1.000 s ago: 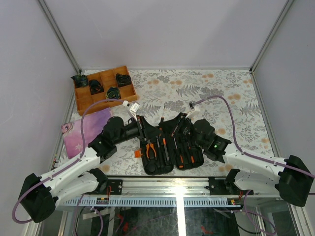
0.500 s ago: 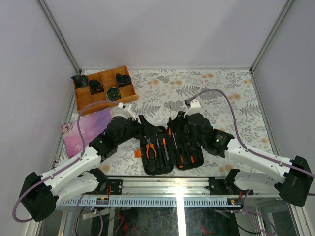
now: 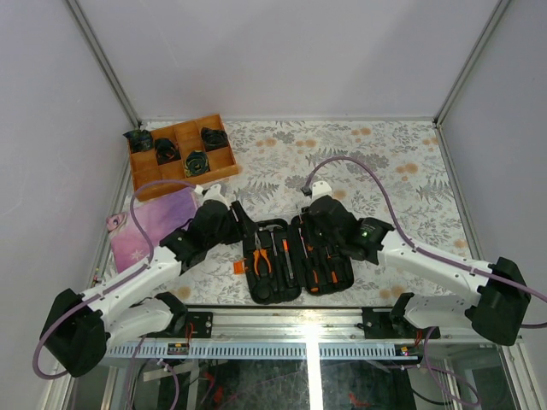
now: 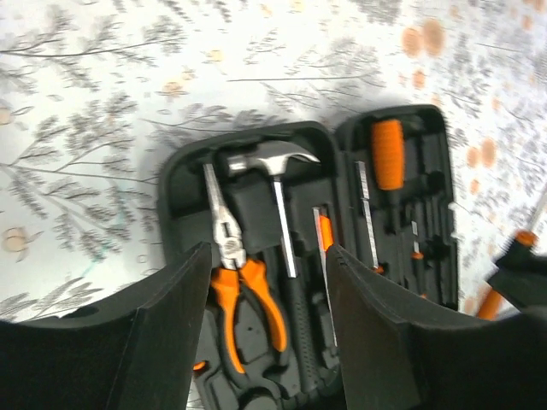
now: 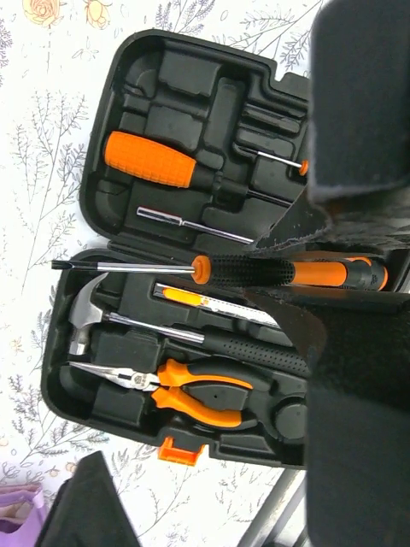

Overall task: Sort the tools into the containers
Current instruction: Place the screwdriver in the storage box.

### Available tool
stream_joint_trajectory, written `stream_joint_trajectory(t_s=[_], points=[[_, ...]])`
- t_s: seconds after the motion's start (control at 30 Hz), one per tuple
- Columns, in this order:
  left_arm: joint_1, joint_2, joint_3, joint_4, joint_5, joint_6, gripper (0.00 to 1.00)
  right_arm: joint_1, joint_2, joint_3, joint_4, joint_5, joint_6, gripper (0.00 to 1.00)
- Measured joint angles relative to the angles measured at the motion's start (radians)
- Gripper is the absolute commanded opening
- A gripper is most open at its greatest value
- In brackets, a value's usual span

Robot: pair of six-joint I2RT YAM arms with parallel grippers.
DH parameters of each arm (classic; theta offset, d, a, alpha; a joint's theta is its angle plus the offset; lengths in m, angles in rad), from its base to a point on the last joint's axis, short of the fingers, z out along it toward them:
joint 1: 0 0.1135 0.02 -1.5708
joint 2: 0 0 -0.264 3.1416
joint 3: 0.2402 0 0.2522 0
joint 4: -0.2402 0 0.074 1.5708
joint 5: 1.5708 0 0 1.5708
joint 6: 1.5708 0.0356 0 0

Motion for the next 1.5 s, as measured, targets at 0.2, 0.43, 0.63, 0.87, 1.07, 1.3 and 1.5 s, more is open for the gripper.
stream_joint_trajectory(t_s=[0.2,0.43,0.63,0.87,1.07,1.3,1.5], points=[[0.058,0.078,0.0,-0.045,-0.026,-0.008,0.51,0.0,-0.029,-0.015,-0.031,-0.009,-0.018,0.0],[0.079,0.236,0.004,-0.048,0.014,0.005,0.39,0.0,-0.057,-0.032,-0.047,-0.035,-0.024,0.0],[0.085,0.298,0.013,-0.041,0.046,0.022,0.28,0.0,-0.069,-0.058,-0.052,-0.043,-0.019,0.0],[0.1,0.306,0.018,-0.028,0.058,0.032,0.12,0.0,-0.108,-0.088,-0.069,-0.039,0.0,0.0],[0.108,0.307,0.018,-0.016,0.066,0.032,0.03,0.0,-0.127,-0.113,-0.087,0.015,0.033,0.0],[0.122,0.304,0.011,-0.006,0.076,0.028,0.0,-0.036,-0.133,-0.128,-0.138,0.063,0.056,0.0],[0.143,0.281,-0.019,0.017,0.096,0.012,0.0,-0.149,-0.164,-0.143,-0.161,0.026,0.055,0.0]])
